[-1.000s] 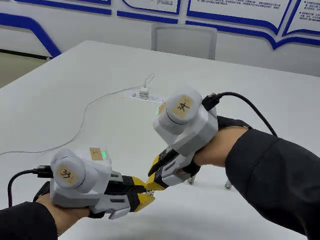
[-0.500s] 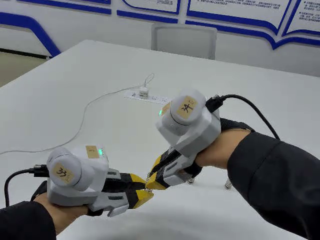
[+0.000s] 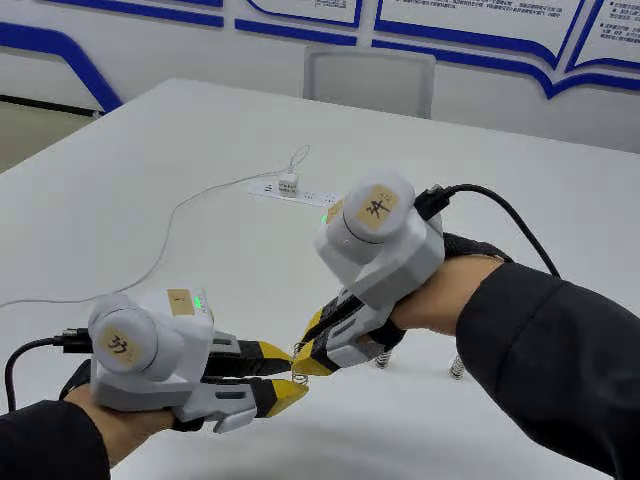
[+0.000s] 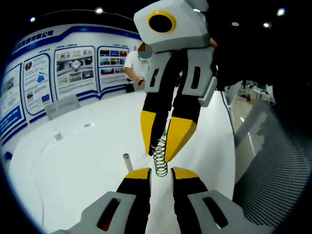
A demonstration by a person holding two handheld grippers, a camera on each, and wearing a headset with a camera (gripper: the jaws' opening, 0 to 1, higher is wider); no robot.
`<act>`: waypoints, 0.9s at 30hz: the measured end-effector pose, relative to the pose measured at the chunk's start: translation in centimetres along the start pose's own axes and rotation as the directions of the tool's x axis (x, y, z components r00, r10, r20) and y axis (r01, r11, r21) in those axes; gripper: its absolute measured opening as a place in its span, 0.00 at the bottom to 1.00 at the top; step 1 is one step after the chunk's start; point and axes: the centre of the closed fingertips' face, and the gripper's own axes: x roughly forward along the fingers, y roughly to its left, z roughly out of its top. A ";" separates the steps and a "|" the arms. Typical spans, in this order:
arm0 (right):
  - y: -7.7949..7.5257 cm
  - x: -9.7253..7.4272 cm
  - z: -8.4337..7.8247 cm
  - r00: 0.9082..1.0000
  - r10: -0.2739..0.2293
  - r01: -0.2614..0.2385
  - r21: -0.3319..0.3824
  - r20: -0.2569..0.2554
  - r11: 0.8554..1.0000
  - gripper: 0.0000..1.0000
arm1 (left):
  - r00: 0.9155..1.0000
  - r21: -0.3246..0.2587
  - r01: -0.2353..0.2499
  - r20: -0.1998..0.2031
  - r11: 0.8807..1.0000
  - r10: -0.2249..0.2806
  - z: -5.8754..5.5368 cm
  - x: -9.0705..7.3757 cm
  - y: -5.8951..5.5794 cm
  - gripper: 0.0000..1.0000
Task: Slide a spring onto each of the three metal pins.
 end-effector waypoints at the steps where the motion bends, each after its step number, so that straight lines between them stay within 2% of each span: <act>1: -0.2 -0.2 0.0 1.000 -0.004 0.004 0.003 0.002 1.000 0.12 | 1.000 -0.002 -0.008 0.001 1.000 0.008 0.0 -0.2 0.2 0.17; 14: -2.2 -1.5 0.1 0.998 -0.061 0.060 0.032 0.028 0.998 0.12 | 0.997 -0.031 -0.082 0.014 0.996 0.082 -0.2 -2.1 1.8 0.30; 27: -5.2 -2.4 0.4 0.988 -0.145 0.141 0.059 0.058 0.988 0.12 | 0.992 -0.070 -0.119 0.031 0.990 0.122 -0.3 -3.5 1.9 0.47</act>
